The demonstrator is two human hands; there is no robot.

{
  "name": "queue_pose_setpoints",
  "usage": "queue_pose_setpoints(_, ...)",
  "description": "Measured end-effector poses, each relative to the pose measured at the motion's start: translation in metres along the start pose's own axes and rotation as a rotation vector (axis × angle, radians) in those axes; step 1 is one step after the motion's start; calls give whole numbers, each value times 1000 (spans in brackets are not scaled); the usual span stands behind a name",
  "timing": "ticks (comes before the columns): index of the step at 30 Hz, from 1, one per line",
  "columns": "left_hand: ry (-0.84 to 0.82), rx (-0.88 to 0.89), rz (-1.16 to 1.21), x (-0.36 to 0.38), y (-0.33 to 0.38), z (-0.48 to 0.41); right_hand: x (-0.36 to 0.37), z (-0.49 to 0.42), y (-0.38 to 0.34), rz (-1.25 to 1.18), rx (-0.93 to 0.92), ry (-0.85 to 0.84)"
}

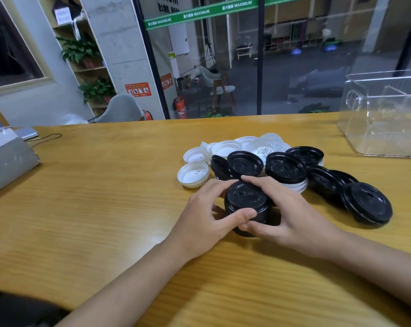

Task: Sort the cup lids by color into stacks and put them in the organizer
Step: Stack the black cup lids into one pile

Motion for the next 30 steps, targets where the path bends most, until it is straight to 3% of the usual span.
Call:
queue_pose_setpoints(4,-12,109,-68,0,5,-2,-13,16,0,12,35,11)
queue_pose_setpoints(9,211,373,-376,-8,17,-23,-34,33,1,49,74,4)
queue_pose_setpoints(14,156,505,-678,5,15,-57,-43,38,-1,111,73,-3)
queue_pose_setpoints(17,112,493,-796,17,8,-70,-41,38,4,90,80,2)
queue_pose_setpoints(23,206,487,-738,18,-1,-71,-42,35,7,78,70,6)
queue_pose_setpoints(30,191,264,-563,1,-6,-70,-41,35,8,59,84,8)
Point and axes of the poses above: each hand's wrist, its own z-axis away from the middle knuckle, its own x-axis out of the palm, y = z × x, the point moved 5 cm from there along -z, towards the middle knuckle, and after that the axes turned 2 degrees about -z, right-handed, at the moved point
